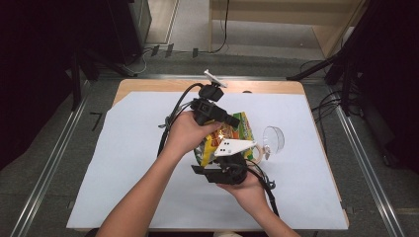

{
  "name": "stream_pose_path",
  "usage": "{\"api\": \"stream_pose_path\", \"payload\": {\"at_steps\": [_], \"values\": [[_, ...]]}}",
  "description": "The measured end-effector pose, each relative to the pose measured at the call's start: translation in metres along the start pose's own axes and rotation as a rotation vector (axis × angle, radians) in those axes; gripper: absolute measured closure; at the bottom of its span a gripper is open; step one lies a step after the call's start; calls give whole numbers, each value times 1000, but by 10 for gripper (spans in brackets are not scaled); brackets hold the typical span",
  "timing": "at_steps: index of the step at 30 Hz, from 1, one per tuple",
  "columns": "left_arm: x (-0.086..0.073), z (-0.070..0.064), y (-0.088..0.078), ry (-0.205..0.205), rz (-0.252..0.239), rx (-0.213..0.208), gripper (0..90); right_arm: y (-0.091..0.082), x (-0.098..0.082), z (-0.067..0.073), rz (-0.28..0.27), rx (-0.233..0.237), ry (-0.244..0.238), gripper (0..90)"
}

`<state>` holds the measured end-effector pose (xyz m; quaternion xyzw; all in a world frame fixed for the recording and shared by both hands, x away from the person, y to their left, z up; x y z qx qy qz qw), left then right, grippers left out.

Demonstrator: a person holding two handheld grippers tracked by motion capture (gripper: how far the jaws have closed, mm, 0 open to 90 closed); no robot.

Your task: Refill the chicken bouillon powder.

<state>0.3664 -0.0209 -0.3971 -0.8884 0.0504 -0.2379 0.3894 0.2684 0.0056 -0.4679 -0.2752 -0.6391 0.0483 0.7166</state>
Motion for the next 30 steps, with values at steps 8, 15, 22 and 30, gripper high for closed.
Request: {"api": "stream_pose_path", "payload": {"at_steps": [8,15,22,30], "values": [[0,0,0,3,1,-1,761,1,-1,0,3,-3,-9,644],[-1,0,0,0,0,-3,761,1,-1,0,-7,-13,-15,643],[-1,0,0,6,5,0,761,2,-1,1,-5,-4,-9,641],[0,-1,0,2,-1,1,761,0,0,1,-12,-4,-7,640]]}}
Point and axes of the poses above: each handheld gripper's, and its own axes: y roughly forward along the jaws, x roughly out of its top, z roughly to its left, the point moved 9 cm from there along y, roughly forward along the jaws, and after that the axes turned 13 degrees about -y, right-handed, at the moved point
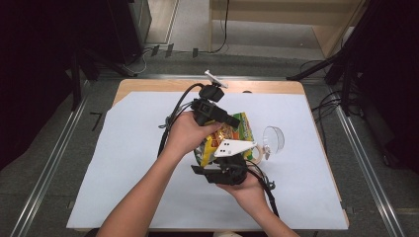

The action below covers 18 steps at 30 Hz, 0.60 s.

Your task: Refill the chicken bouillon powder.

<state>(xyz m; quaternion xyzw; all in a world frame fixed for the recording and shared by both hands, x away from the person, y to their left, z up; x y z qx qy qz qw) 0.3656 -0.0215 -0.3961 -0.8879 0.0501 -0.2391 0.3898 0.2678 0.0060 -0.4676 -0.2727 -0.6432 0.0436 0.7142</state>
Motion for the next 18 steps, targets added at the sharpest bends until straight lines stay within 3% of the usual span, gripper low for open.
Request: {"api": "stream_pose_path", "payload": {"at_steps": [18], "values": [[0,1,1,-7,15,6,757,-1,2,1,-7,14,12,645]]}}
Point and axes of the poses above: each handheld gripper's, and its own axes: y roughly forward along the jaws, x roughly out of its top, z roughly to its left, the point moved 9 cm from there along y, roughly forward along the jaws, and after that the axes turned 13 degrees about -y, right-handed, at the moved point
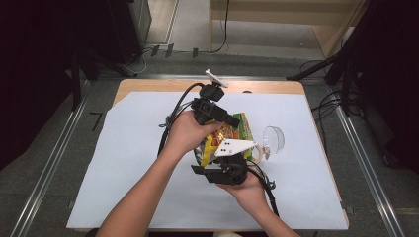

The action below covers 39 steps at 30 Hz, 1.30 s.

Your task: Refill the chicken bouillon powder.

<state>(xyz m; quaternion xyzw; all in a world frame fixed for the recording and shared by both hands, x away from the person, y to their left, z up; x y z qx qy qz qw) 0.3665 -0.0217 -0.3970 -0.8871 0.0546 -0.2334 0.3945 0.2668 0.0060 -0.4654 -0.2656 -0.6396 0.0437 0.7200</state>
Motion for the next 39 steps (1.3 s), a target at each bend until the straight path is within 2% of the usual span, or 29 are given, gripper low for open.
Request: {"api": "stream_pose_path", "payload": {"at_steps": [21,26,32,39], "values": [[0,-1,1,5,1,-1,755,1,-1,0,5,4,-16,663],[0,-3,0,7,-1,-7,755,0,-1,1,2,11,-20,692],[1,-3,0,11,-5,-2,755,0,0,0,0,2,-32,669],[1,-5,0,14,-2,-8,756,0,1,2,-6,5,-28,712]]}}
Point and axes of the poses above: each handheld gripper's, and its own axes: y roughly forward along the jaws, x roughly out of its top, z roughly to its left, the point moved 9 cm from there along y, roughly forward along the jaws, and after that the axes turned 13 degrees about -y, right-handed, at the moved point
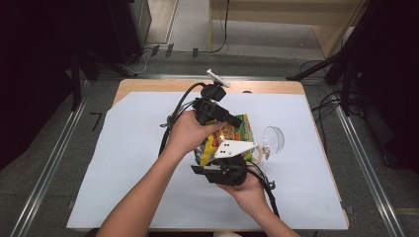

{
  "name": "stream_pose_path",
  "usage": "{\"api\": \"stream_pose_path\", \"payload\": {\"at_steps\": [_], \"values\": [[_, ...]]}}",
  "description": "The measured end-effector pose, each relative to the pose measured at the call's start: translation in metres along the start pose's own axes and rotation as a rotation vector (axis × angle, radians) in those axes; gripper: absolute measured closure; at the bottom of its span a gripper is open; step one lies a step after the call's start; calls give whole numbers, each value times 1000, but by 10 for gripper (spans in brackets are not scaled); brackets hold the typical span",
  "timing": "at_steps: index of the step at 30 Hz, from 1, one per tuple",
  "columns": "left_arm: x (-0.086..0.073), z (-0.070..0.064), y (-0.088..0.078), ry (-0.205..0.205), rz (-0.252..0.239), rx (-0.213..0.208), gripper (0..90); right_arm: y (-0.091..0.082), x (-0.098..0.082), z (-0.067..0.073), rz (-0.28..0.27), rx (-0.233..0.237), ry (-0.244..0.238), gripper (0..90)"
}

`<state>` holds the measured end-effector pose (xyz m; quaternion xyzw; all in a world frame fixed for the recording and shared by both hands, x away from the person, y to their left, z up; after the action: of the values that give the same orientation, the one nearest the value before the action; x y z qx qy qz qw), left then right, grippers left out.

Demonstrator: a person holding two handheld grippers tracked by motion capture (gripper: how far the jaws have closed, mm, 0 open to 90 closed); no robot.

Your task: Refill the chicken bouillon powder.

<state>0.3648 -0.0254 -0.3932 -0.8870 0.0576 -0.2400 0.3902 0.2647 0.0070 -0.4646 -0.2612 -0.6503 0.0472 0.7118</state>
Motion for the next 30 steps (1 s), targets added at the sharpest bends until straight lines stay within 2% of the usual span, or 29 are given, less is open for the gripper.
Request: {"api": "stream_pose_path", "payload": {"at_steps": [4,8,17,19,23,25,26,30], "values": [[0,1,0,-1,-2,5,754,0,1,0,-5,-2,-6,664],[0,-1,0,2,1,-3,754,-1,1,1,-7,-4,-7,712],[1,1,-1,-3,-6,6,754,0,1,2,-8,-3,-4,659],[0,0,0,-4,-4,-1,754,0,1,2,-7,-5,1,695],[0,1,0,-4,-6,1,754,-1,1,1,-10,3,2,694],[-1,2,-1,-2,-10,0,753,0,1,2,-12,9,-2,661],[-1,2,-1,2,-5,-1,754,1,0,2,-11,6,2,695],[-3,2,-2,13,-16,-1,755,2,-1,2,-23,1,-6,694]]}}
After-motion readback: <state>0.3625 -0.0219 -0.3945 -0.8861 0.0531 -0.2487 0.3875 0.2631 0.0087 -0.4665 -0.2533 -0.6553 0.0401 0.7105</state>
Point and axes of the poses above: each handheld gripper's, and its own axes: y roughly forward along the jaws, x roughly out of its top, z roughly to its left, the point moved 9 cm from there along y, roughly forward along the jaws, and after that the axes turned 13 degrees about -y, right-handed, at the moved point
